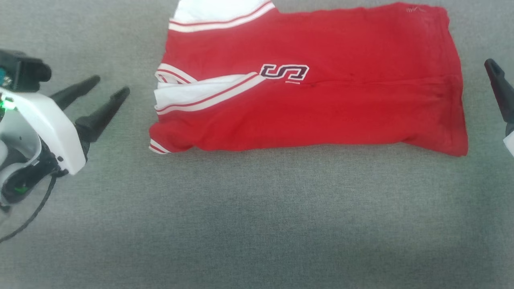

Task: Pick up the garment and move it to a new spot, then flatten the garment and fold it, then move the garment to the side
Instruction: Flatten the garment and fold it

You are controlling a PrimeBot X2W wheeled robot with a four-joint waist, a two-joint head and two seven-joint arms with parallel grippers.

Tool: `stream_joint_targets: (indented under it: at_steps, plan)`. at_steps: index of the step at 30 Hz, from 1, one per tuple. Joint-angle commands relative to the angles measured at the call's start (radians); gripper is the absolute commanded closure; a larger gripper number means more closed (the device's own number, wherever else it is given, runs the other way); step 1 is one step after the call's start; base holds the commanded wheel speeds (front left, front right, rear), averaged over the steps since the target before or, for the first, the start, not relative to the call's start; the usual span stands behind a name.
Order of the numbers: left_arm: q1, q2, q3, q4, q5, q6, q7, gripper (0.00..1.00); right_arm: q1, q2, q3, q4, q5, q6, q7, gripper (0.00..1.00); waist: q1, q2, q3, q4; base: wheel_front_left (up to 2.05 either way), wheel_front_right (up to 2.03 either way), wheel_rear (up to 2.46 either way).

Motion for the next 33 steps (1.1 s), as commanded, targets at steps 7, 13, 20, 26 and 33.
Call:
stream_joint_targets:
  at_steps: [7, 13, 20, 26, 33]
  plan:
    - [-0.023, 0.052, -0.064, -0.188, -0.184, 0.073, 0.395, 0.00, 0.028, 0.007, 0.012, -0.033, 0.001, 0.000, -0.015, 0.00, 0.0000, 0.0000, -0.023, -0.003, 0.00, 0.00, 0.00]
    - [-0.028, 0.031, -0.069, -0.176, -0.239, 0.143, 0.470, 0.00, 0.006, 0.021, 0.045, -0.058, 0.007, 0.000, -0.002, 0.00, 0.0000, 0.0000, 0.014, -0.039, 0.00, 0.00, 0.00]
    - [0.014, -0.027, -0.089, -0.058, -0.298, 0.116, 0.500, 0.00, -0.009, 0.033, 0.047, -0.057, 0.008, 0.000, 0.011, 0.00, 0.0000, 0.0000, 0.043, -0.077, 0.00, 0.00, 0.00]
    - [0.025, -0.062, -0.099, -0.014, -0.328, 0.078, 0.522, 1.00, 0.003, 0.020, 0.042, -0.061, 0.007, 0.000, 0.040, 0.00, 0.0000, 0.0000, 0.049, -0.081, 0.00, 0.00, 0.00]
    - [0.013, -0.074, -0.093, -0.007, -0.319, 0.055, 0.510, 1.00, 0.042, -0.057, 0.106, -0.081, 0.045, 0.000, 0.252, 0.00, 0.0000, 0.0000, 0.046, -0.062, 0.00, 0.00, 0.00]
